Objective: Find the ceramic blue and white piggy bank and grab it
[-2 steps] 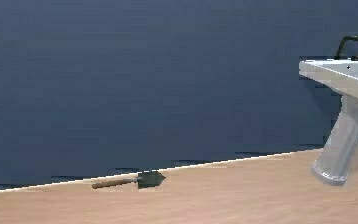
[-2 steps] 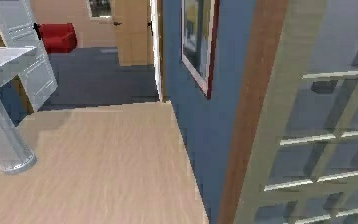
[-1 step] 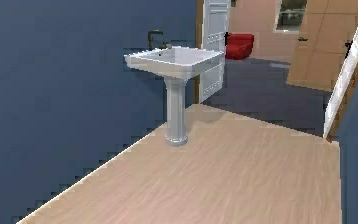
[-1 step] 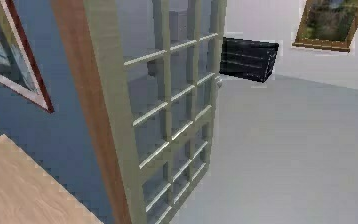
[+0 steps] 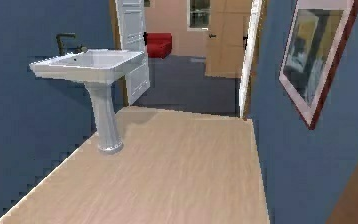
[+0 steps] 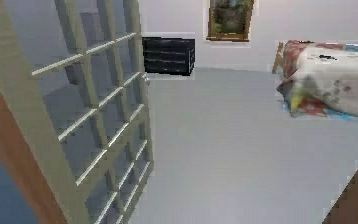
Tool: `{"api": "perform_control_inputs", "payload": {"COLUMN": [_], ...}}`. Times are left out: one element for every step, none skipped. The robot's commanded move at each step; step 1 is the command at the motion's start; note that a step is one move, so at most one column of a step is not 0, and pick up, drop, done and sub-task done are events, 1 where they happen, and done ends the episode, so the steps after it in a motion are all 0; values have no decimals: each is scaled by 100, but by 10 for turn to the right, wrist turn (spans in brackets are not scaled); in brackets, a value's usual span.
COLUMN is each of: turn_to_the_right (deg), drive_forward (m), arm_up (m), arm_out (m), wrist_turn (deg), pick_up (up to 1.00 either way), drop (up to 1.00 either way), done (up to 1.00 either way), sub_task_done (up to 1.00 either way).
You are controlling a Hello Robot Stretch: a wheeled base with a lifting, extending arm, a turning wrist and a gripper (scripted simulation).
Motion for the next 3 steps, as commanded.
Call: {"api": "perform_control_inputs", "payload": {"turn_to_the_right": [0, 0, 60], "drive_forward": [100, 100, 0], "arm_up": [0, 0, 0], "arm_out": [0, 0, 0], "wrist_turn": [0, 0, 0], "pick_up": [0, 0, 0], "drop": [0, 0, 0], "done": [0, 0, 0], "sub_task_done": [0, 0, 0]}}
